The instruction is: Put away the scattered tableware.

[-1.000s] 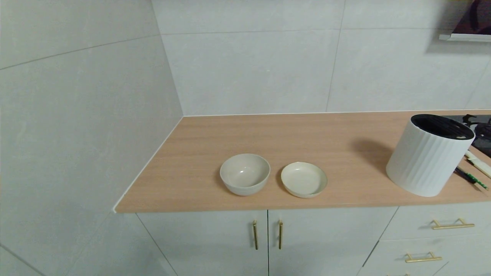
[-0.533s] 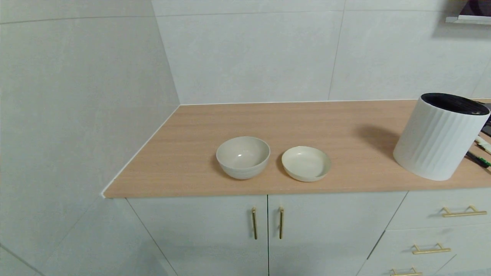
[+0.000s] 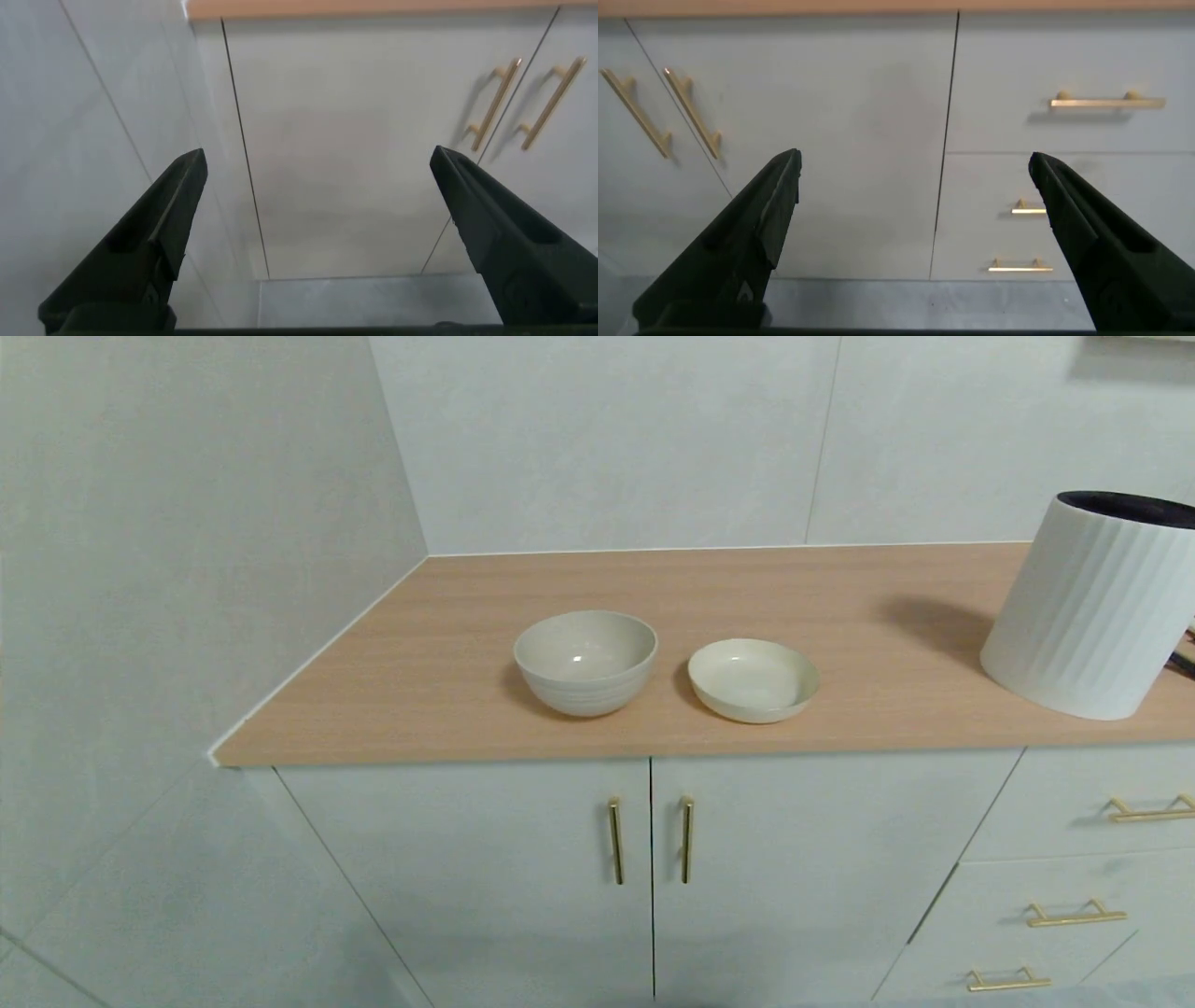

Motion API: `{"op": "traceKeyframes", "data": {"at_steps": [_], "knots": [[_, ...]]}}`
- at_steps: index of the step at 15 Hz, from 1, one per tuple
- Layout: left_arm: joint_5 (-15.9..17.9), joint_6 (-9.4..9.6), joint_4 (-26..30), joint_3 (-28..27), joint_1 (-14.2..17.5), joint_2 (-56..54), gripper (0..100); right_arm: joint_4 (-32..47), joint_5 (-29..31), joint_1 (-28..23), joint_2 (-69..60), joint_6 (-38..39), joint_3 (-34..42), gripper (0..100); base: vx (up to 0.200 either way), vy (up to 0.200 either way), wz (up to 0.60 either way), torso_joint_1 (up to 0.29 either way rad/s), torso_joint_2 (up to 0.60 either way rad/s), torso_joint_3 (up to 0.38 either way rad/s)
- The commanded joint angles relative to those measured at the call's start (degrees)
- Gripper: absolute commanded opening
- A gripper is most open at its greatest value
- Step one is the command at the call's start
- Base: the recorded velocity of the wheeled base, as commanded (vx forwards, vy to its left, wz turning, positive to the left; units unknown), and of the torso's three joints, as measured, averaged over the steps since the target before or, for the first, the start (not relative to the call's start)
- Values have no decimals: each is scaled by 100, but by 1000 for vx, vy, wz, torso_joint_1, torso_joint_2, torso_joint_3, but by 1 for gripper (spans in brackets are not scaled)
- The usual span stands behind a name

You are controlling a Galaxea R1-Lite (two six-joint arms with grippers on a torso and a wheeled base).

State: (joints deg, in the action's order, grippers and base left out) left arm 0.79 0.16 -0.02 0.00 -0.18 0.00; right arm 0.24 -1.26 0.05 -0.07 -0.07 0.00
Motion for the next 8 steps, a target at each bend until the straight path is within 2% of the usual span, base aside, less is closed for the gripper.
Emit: {"op": "traceKeyframes", "data": {"at_steps": [1, 8], "knots": [[0, 2, -6, 0, 1, 9, 100, 2, -6, 4, 7, -1, 0, 100, 0, 0, 0, -207, 486, 295], [0, -7, -6, 0, 1, 9, 100, 2, 3, 4, 7, -1, 0, 100, 0, 0, 0, -179, 470, 288]]}}
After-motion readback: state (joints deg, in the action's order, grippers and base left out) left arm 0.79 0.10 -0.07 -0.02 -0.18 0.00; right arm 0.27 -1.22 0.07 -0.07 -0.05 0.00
